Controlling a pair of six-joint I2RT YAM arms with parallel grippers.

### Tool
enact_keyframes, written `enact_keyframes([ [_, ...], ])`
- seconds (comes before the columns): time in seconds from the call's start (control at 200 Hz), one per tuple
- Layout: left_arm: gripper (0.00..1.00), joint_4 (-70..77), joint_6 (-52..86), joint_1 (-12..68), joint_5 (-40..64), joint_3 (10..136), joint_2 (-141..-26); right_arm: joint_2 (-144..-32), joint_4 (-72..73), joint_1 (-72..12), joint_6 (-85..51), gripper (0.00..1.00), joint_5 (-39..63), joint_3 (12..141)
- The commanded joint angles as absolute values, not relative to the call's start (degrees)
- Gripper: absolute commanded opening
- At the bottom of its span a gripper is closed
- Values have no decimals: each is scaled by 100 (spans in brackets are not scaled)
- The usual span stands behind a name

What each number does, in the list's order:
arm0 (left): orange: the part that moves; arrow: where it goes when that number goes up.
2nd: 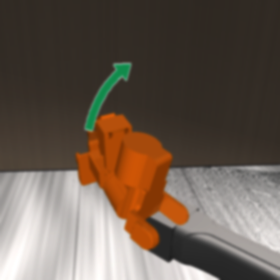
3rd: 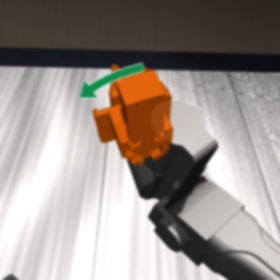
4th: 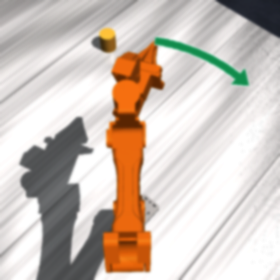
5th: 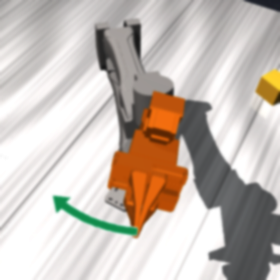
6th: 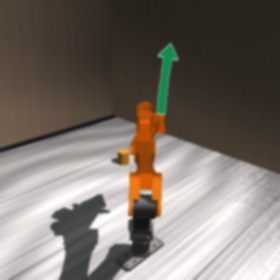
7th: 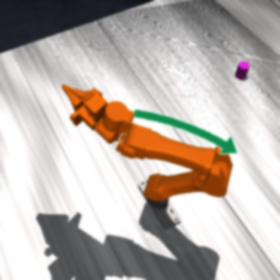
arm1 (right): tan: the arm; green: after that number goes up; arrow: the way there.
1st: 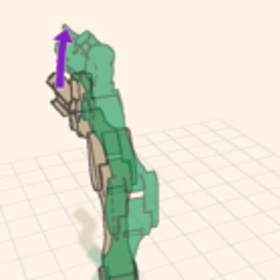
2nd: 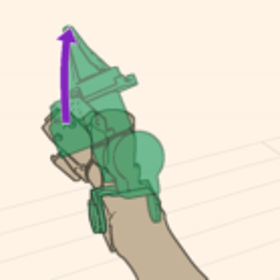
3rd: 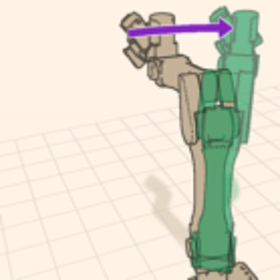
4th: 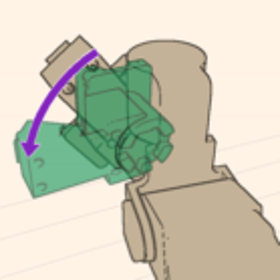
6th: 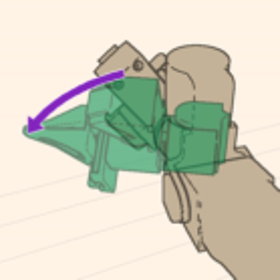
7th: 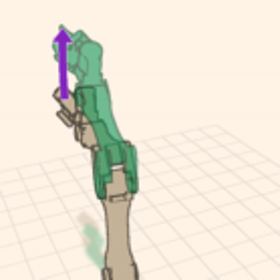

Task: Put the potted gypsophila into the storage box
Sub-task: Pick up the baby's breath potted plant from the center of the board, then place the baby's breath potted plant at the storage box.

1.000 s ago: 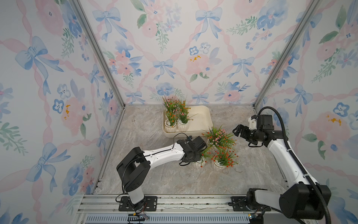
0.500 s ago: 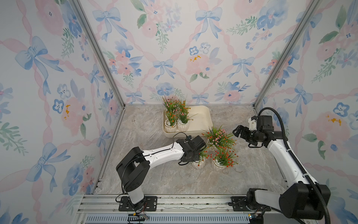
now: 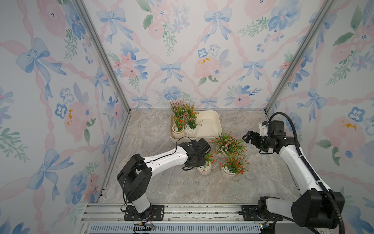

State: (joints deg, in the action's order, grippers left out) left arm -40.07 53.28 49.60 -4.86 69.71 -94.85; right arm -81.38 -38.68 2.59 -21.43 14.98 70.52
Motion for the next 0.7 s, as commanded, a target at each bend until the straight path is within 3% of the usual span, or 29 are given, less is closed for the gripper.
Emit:
enact_keyframes([
  [0.0,0,-4063,4710,4685,-470,7696,-9187,-8344,-3779,304,-2184,97,1672,7091],
  [0.405,0,-5223,2796,3833,-319,11840,-10991,-8455,-3794,292,-2243,97,1693,7181],
  [0.695,0,-5257,2567,3370,-514,14311,-12720,-8438,-3971,302,-2163,97,1586,7355],
])
